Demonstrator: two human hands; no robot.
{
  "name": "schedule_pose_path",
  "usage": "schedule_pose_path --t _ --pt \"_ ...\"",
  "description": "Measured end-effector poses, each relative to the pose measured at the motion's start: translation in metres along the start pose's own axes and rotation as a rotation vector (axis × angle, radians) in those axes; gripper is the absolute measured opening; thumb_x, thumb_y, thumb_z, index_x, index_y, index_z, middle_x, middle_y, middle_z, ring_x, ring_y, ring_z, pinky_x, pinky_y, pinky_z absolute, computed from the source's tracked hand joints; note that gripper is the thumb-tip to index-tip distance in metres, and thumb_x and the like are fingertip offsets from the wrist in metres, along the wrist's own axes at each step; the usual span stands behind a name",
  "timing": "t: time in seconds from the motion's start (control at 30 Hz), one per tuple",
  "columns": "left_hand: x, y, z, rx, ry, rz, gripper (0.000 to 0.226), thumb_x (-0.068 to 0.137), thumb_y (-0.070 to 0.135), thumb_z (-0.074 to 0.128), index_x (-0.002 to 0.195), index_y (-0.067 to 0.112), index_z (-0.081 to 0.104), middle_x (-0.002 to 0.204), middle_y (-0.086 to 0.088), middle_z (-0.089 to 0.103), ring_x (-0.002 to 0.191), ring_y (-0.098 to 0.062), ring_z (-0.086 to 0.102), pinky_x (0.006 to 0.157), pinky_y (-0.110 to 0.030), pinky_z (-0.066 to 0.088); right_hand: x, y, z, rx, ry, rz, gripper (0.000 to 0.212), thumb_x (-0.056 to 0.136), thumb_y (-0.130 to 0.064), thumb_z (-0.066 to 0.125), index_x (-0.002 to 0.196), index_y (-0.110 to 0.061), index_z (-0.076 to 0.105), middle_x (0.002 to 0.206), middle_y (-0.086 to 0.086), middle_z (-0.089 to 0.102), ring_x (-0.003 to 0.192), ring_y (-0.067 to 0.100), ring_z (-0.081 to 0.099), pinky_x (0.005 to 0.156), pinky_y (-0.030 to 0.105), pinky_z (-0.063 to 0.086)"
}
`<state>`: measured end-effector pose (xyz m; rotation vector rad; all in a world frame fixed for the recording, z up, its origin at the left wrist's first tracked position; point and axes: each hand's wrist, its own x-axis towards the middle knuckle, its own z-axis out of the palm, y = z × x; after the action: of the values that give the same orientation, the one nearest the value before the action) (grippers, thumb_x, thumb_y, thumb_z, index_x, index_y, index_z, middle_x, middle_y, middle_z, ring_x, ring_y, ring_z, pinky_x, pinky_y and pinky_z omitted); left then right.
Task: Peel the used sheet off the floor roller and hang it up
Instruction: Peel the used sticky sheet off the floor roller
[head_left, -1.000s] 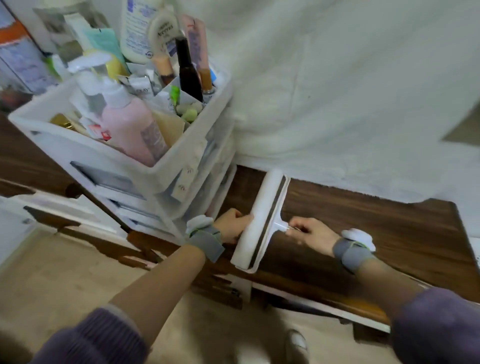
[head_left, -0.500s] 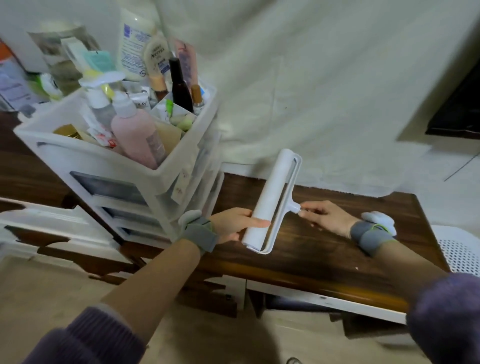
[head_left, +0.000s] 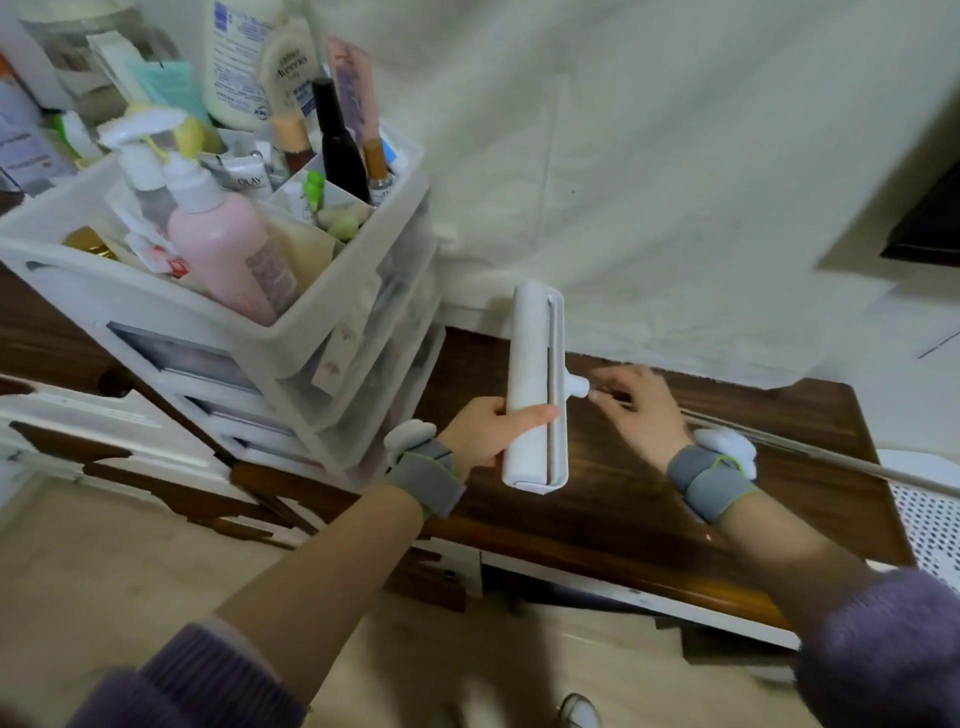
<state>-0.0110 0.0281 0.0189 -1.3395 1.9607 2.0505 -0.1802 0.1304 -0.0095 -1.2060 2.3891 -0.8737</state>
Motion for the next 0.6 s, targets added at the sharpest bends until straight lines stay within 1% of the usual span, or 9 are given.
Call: schedule_pose_path --t 0.07,0.1,0.17,0.23,0.27,0.37,0.47,0.53,0.6 --pt "0.001 0.000 0.011 0.001 -0.006 0.050 0.041 0.085 0.043 0.065 0.117 0.023 0.051 0.097 0.008 0.062 0.087 -0.008 0.062 0.064 -0.021 0.050 -0.023 -0.005 -0.002 0.109 0.236 0.057 0.014 0.087 -0.016 0.060 0.099 -0.015 0.066 0.105 0.013 0.061 0.100 0.027 0.055 0.082 0.027 0.037" --pt "0.002 0.000 0.016 0.008 -0.009 0.072 0.039 0.084 0.045 0.065 0.115 0.024 0.052 0.099 0.007 0.063 0.089 -0.010 0.063 0.067 -0.022 0.051 -0.035 -0.008 -0.005 0.201 0.278 0.096 0.006 0.086 -0.013 0.060 0.090 -0.014 0.064 0.096 0.014 0.064 0.091 0.025 0.057 0.076 0.027 0.040" --pt "0.000 0.004 0.024 0.033 -0.003 0.128 0.043 0.084 0.047 0.064 0.118 0.023 0.054 0.110 0.003 0.066 0.100 -0.015 0.065 0.079 -0.028 0.055 -0.057 -0.019 -0.007 0.396 0.240 0.155 0.006 0.084 -0.009 0.061 0.079 -0.009 0.064 0.085 0.015 0.067 0.080 0.023 0.058 0.075 0.030 0.045" --pt "-0.001 0.009 0.038 0.057 -0.030 0.174 0.053 0.084 0.048 0.064 0.127 0.020 0.054 0.120 -0.001 0.066 0.108 -0.018 0.065 0.092 -0.036 0.055 -0.081 -0.024 -0.011 0.534 0.206 0.209 0.006 0.083 -0.006 0.063 0.079 -0.004 0.067 0.083 0.015 0.067 0.080 0.025 0.060 0.082 0.037 0.050" --pt "-0.001 0.012 0.039 0.060 -0.031 0.204 0.054 0.083 0.048 0.064 0.129 0.019 0.054 0.122 -0.002 0.066 0.109 -0.019 0.065 0.096 -0.039 0.054 -0.087 -0.028 -0.012 0.567 0.190 0.215 0.005 0.083 -0.006 0.064 0.081 -0.003 0.068 0.085 0.015 0.069 0.082 0.025 0.062 0.083 0.036 0.051" --pt "-0.002 0.015 0.050 0.056 -0.088 0.238 0.055 0.079 0.051 0.066 0.126 0.025 0.057 0.123 0.000 0.066 0.112 -0.019 0.064 0.099 -0.045 0.052 -0.110 -0.026 -0.017 0.580 0.175 0.262 0.007 0.083 -0.004 0.064 0.088 -0.001 0.069 0.093 0.016 0.071 0.087 0.023 0.066 0.082 0.028 0.053" --pt "-0.002 0.016 0.056 0.061 -0.128 0.232 0.062 0.075 0.051 0.068 0.129 0.024 0.056 0.127 0.000 0.065 0.116 -0.020 0.063 0.097 -0.049 0.052 -0.121 -0.018 -0.020 0.551 0.177 0.312 0.010 0.082 -0.008 0.067 0.090 -0.005 0.073 0.096 0.011 0.073 0.091 0.023 0.068 0.091 0.042 0.054" --pt "-0.002 0.016 0.062 0.077 -0.151 0.232 0.063 0.078 0.047 0.070 0.134 0.024 0.053 0.129 0.000 0.063 0.117 -0.019 0.062 0.097 -0.048 0.053 -0.129 -0.015 -0.021 0.438 0.206 0.325 0.014 0.083 -0.011 0.067 0.093 -0.008 0.076 0.106 0.004 0.070 0.099 0.014 0.063 0.096 0.032 0.048" --pt "-0.002 0.014 0.069 0.076 -0.156 0.239 0.057 0.080 0.043 0.070 0.132 0.024 0.054 0.128 0.000 0.064 0.116 -0.018 0.063 0.096 -0.046 0.054 -0.137 -0.015 -0.019 0.329 0.281 0.310 0.018 0.083 -0.014 0.067 0.098 -0.009 0.075 0.109 -0.001 0.061 0.102 0.009 0.055 0.092 0.021 0.040"
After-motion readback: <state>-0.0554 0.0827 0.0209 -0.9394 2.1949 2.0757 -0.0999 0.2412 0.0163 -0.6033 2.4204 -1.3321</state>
